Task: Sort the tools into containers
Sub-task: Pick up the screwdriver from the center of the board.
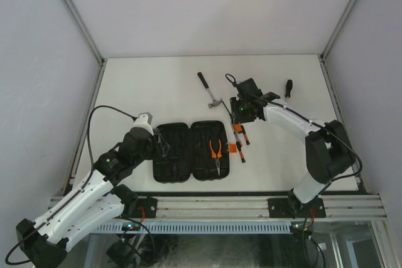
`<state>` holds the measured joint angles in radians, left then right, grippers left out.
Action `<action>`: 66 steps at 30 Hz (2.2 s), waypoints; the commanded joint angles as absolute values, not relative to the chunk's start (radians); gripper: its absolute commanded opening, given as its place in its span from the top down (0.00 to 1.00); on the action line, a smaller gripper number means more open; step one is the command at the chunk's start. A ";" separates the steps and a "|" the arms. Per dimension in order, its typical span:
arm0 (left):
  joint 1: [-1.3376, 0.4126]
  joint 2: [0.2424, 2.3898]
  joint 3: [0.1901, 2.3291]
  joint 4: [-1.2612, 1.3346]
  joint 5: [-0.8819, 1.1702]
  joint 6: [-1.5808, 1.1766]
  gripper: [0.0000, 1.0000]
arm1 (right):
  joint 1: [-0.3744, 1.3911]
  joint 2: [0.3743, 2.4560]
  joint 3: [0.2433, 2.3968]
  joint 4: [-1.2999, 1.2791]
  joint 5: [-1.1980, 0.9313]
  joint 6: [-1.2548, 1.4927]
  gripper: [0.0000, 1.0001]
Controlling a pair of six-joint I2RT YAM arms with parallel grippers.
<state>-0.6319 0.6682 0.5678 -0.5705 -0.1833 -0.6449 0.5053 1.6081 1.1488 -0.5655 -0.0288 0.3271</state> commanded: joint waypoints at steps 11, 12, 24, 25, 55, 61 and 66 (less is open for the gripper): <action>-0.609 0.696 0.678 -0.630 -0.224 -0.577 0.57 | 0.475 1.826 1.347 -0.597 -0.054 0.181 0.63; -0.608 0.696 0.675 -0.630 -0.220 -0.578 0.57 | 0.472 1.838 1.353 -0.604 -0.053 0.177 0.63; -0.607 0.722 0.659 -0.613 -0.204 -0.580 0.58 | 0.450 1.904 1.373 -0.626 -0.074 0.165 0.65; -0.607 0.723 0.659 -0.614 -0.203 -0.580 0.58 | 0.450 1.907 1.373 -0.626 -0.078 0.164 0.65; -0.606 0.704 0.656 -0.608 -0.217 -0.589 0.57 | 0.445 1.829 1.369 -0.648 -0.056 0.181 0.96; -0.606 0.693 0.640 -0.598 -0.212 -0.611 0.57 | 0.445 1.752 1.343 -0.640 -0.066 0.218 1.00; -0.606 0.682 0.633 -0.590 -0.212 -0.622 0.57 | 0.446 1.671 1.272 -0.599 -0.087 0.262 1.00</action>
<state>-0.6125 0.7029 0.6308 -0.6296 -0.2073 -0.6037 0.4480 1.7550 1.3197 -0.6441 -0.0742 0.2062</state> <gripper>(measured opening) 0.430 0.285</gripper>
